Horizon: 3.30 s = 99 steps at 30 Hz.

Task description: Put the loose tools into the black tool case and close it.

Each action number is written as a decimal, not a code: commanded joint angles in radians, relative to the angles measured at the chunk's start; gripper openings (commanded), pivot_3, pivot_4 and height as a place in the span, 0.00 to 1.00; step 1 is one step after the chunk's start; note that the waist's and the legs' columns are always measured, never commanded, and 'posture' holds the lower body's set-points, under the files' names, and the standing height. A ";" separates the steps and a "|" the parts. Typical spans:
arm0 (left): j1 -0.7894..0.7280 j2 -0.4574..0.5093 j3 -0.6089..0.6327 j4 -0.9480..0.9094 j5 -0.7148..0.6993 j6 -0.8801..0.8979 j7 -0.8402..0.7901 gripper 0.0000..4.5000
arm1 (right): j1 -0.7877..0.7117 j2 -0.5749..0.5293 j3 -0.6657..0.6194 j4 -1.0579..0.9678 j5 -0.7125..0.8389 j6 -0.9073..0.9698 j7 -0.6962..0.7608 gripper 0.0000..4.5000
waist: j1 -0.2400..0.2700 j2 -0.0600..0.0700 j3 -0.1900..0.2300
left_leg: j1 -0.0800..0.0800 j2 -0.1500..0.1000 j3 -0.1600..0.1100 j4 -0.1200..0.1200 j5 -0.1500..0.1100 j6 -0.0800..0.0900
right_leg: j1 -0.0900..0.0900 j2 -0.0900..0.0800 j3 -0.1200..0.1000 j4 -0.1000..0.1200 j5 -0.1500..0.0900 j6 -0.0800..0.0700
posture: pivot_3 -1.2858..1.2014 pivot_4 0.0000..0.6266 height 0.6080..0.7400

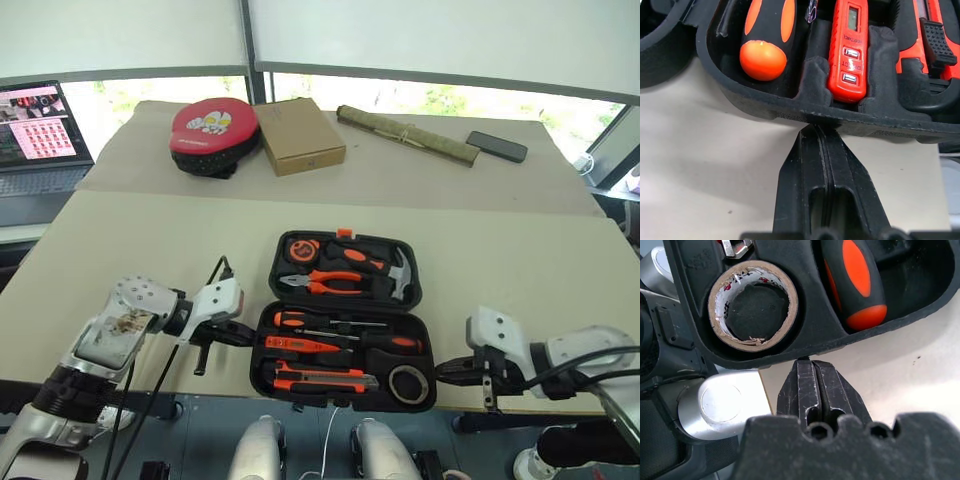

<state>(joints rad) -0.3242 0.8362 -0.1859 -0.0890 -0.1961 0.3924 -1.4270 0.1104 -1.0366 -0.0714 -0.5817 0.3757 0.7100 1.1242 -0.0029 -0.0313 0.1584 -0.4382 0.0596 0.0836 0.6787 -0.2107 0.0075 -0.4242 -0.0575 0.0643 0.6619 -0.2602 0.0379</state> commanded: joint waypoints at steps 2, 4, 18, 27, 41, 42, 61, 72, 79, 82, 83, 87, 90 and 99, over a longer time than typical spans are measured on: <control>-0.038 0.020 0.010 -0.075 -0.042 0.057 -0.001 0.01 | -0.004 -0.031 -0.077 -0.007 -0.016 -0.008 -0.047 0.00 | 0.001 0.000 0.000 | 0.000 0.000 0.000 0.000 0.000 0.000 | 0.000 0.000 0.000 0.000 0.000 0.000 | 0.52 0.24 1.00; -0.052 0.039 0.022 -0.063 -0.028 0.070 0.005 0.06 | 0.007 -0.049 -0.107 0.014 -0.023 -0.003 -0.056 0.00 | 0.005 0.000 0.000 | 0.000 0.000 0.000 0.000 0.000 0.000 | 0.000 0.000 0.000 0.000 0.000 0.000 | 0.52 0.24 1.00; -0.446 -0.140 0.177 0.255 -0.213 0.946 0.352 0.94 | -0.406 0.134 -0.234 0.298 0.295 0.549 -0.244 0.80 | 0.000 -0.003 0.000 | 0.003 -0.001 -0.002 0.001 0.000 0.000 | 0.003 0.001 0.000 0.002 0.000 0.000 | 0.52 0.24 1.00; -0.508 -0.251 0.160 0.435 -0.195 0.919 0.496 0.94 | -0.680 0.326 -0.109 0.537 0.229 0.658 -0.447 0.80 | -0.012 -0.004 0.000 | -0.001 -0.004 -0.005 0.000 0.000 0.000 | 0.000 -0.001 0.000 0.002 0.001 0.000 | 0.52 0.24 1.00; -0.467 -0.240 0.094 0.449 -0.217 0.875 0.484 0.14 | -0.672 0.353 -0.052 0.521 0.242 0.659 -0.480 0.11 | -0.011 -0.002 -0.001 | 0.000 -0.006 -0.006 0.000 0.000 0.000 | 0.001 -0.002 0.000 0.002 0.001 0.001 | 0.52 0.24 1.00; -0.469 -0.243 0.092 0.449 -0.221 0.878 0.482 0.04 | -0.670 0.356 -0.055 0.518 0.245 0.661 -0.483 0.02 | -0.011 -0.001 -0.002 | 0.001 -0.006 -0.006 0.000 0.000 0.000 | 0.002 -0.002 0.000 0.002 0.001 0.001 | 0.52 0.24 1.00; -0.436 -0.402 0.236 0.327 -0.203 0.308 0.542 0.01 | -0.674 0.440 -0.127 0.454 0.152 0.366 -0.571 0.00 | -0.009 -0.001 -0.001 | -0.003 -0.008 -0.009 0.000 0.003 0.000 | -0.001 -0.003 0.000 0.000 0.003 0.003 | 0.52 0.24 1.00; -0.252 -0.420 0.206 0.224 -0.103 -0.014 0.594 0.01 | -0.483 0.405 -0.052 0.386 -0.076 -0.174 -0.535 0.00 | -0.009 -0.001 -0.001 | -0.006 -0.009 -0.008 -0.002 0.002 0.001 | -0.001 -0.004 0.000 -0.005 0.004 0.004 | 0.52 0.24 1.00; -0.127 -0.402 0.204 0.171 -0.001 -0.286 0.664 0.01 | -0.282 0.397 -0.068 0.321 -0.183 -0.474 -0.541 0.00 | -0.008 -0.001 -0.002 | -0.006 -0.008 -0.008 -0.003 0.002 0.001 | -0.001 -0.004 0.000 -0.006 0.004 0.004 | 0.52 0.24 1.00; -0.102 -0.397 0.205 0.172 0.046 -0.399 0.699 0.01 | -0.235 0.396 -0.060 0.304 -0.225 -0.594 -0.542 0.00 | -0.009 -0.001 -0.002 | -0.004 -0.008 -0.008 -0.003 0.002 0.001 | 0.000 -0.004 0.000 -0.005 0.004 0.004 | 0.52 0.24 1.00; -0.091 -0.395 0.209 0.171 0.064 -0.446 0.715 0.01 | -0.212 0.392 -0.056 0.299 -0.251 -0.650 -0.545 0.00 | -0.010 -0.001 -0.002 | -0.003 -0.008 -0.008 -0.003 0.002 0.001 | 0.001 -0.004 0.000 -0.005 0.004 0.004 | 0.52 0.24 1.00; -0.044 -0.374 0.233 0.185 0.152 -0.656 0.791 0.01 | -0.114 0.360 -0.056 0.318 -0.400 -0.916 -0.579 0.00 | -0.010 -0.001 -0.001 | -0.003 -0.008 -0.008 -0.003 0.002 0.001 | 0.000 -0.004 0.000 -0.005 0.004 0.004 | 0.52 0.24 1.00; -0.005 -0.354 0.249 0.202 0.192 -0.757 0.833 0.01 | -0.053 0.336 -0.071 0.352 -0.492 -1.080 -0.622 0.00 | -0.009 -0.001 -0.001 | -0.003 -0.008 -0.008 -0.003 0.002 0.001 | 0.000 -0.004 0.000 -0.005 0.004 0.004 | 0.52 0.24 1.00; 0.209 -0.275 0.344 0.026 0.100 -0.674 0.825 0.65 | 0.252 0.247 -0.199 0.326 -0.645 -1.509 -0.710 0.37 | -0.013 -0.001 -0.001 | -0.001 -0.008 -0.007 -0.003 0.002 0.001 | 0.002 -0.004 0.001 -0.005 0.004 0.004 | 0.52 0.24 1.00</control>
<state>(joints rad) -0.1278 0.5298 0.0590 0.0570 -0.0161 -0.3274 -0.6273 0.3167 -0.7829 -0.2077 -0.1916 -0.3156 -0.7842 0.4107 -0.0156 -0.0323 0.1569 -0.4385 0.0526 0.0774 0.6753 -0.2089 0.0085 -0.4223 -0.0613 0.0651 0.6571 -0.2565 0.0422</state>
